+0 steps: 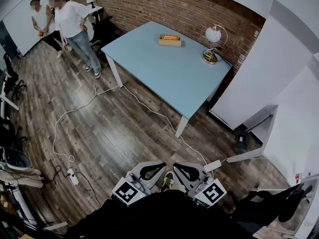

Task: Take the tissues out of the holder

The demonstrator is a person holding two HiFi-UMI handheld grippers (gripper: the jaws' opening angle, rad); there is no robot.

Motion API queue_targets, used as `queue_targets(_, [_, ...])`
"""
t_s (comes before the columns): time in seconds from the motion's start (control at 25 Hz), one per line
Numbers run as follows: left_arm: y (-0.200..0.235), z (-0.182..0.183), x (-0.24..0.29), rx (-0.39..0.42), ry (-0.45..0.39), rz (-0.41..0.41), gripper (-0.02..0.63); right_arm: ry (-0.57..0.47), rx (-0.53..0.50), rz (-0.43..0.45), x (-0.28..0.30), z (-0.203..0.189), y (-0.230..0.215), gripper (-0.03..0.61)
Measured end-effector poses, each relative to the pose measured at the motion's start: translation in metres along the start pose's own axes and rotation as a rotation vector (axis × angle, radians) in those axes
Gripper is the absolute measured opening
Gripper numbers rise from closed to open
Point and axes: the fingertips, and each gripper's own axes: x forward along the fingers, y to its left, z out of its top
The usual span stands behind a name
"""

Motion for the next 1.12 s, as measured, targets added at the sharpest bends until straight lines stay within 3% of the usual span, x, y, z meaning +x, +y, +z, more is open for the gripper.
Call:
queue_targets(0.48, [0.049,0.006,0.082,-0.016,-0.002,0.06,0.011,0.019,-0.008,0.068,0.015,0.009,-0.091,0.006])
queue_targets(1.12, [0.124,0.011,0.107,-0.009,0.003,0.084,0.011,0.044,-0.007,0.091,0.068,0.005,-0.147,0.008])
